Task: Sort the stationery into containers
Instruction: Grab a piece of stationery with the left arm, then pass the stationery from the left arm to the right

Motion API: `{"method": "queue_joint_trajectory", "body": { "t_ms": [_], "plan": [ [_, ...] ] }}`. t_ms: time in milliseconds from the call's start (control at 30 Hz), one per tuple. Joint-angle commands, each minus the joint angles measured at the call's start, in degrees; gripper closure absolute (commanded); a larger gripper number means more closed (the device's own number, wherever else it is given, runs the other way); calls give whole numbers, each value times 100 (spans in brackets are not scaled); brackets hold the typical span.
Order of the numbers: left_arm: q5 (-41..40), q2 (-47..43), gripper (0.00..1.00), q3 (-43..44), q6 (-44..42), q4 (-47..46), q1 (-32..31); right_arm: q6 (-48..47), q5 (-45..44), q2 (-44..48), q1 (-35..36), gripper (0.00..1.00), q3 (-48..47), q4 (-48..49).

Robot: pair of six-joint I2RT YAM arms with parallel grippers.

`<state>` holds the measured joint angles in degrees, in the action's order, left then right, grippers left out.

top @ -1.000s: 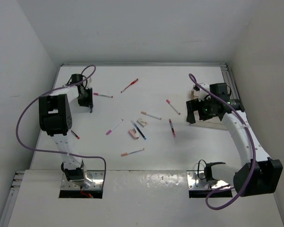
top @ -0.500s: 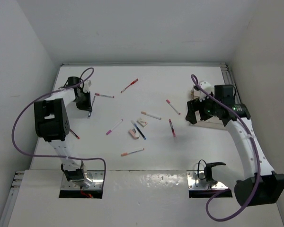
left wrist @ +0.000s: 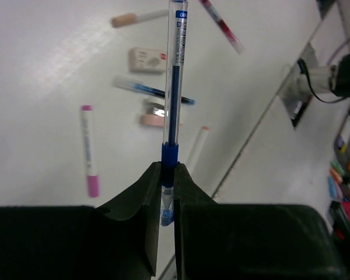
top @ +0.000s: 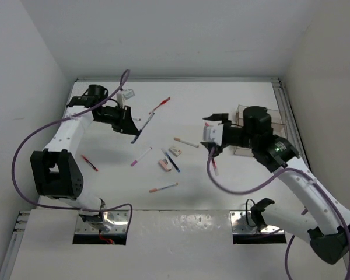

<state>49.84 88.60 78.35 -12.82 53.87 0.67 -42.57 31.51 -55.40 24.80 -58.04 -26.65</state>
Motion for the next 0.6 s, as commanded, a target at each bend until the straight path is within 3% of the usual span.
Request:
{"method": "queue_joint_trajectory", "body": {
  "t_ms": [0, 200, 400, 567],
  "plan": [
    [825, -123, 100, -214, -291, 695, -259, -2200, -100, -199, 998, 21, 222, 855],
    [597, -264, 100, -417, -195, 704, -786, -3871, -619, -954, 2659, 22, 56, 618],
    [280, -343, 100, -557, -186, 687, -1112, -4804, -1233, -1745, 3162, 22, 144, 916],
    [175, -422, 100, -672, -151, 651, -1314, -4814, -1647, -2256, 3374, 23, 118, 1688]
  ]
}}
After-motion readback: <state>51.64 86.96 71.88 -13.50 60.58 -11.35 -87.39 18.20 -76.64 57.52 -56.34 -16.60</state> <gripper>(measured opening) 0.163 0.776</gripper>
